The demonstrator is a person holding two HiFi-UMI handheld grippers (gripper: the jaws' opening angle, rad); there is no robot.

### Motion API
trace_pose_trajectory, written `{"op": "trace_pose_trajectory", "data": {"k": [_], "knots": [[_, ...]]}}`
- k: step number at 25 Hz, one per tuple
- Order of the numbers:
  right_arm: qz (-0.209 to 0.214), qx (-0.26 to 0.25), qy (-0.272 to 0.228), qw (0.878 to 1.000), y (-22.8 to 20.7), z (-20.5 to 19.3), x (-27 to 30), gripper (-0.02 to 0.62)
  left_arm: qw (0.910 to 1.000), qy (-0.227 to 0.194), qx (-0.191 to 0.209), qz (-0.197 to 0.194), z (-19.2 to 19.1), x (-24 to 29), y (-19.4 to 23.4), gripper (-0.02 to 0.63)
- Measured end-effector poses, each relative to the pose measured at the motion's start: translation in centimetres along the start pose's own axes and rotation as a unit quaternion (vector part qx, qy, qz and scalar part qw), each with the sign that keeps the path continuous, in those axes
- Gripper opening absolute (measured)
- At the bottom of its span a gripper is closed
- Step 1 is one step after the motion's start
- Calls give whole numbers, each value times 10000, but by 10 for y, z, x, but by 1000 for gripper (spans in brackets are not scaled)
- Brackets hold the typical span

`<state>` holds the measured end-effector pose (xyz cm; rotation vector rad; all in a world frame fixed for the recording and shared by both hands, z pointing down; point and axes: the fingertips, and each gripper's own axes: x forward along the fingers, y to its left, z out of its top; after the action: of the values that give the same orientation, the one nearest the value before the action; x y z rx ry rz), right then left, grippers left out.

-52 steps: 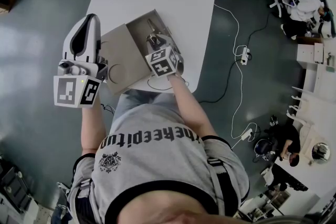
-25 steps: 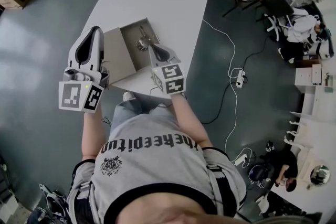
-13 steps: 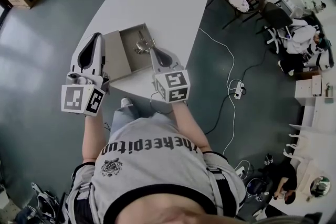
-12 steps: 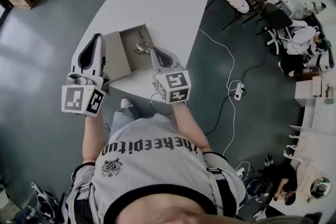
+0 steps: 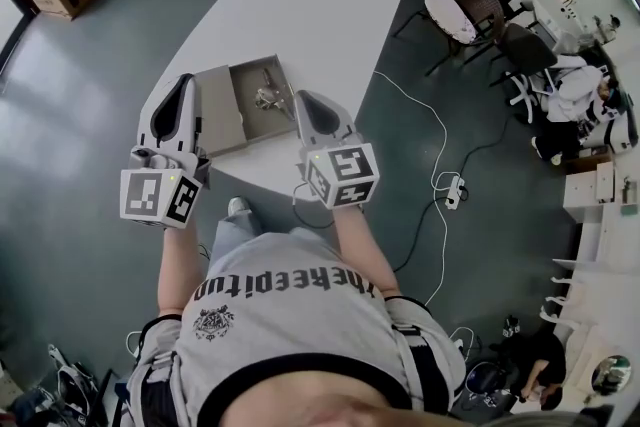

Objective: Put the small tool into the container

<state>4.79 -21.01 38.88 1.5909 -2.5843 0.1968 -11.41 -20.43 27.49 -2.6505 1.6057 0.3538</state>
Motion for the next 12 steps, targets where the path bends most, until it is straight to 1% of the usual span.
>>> {"op": "trace_pose_trajectory", "data": {"k": [5,12], "knots": [[128,-80,-197,9997,3,15,-19,0,9999,-80,1,96,5,-10,-12,12],[204,-136,-481,9985,3,34,-43,-5,9997,-146,26,211,14,-22,-26,12]]}}
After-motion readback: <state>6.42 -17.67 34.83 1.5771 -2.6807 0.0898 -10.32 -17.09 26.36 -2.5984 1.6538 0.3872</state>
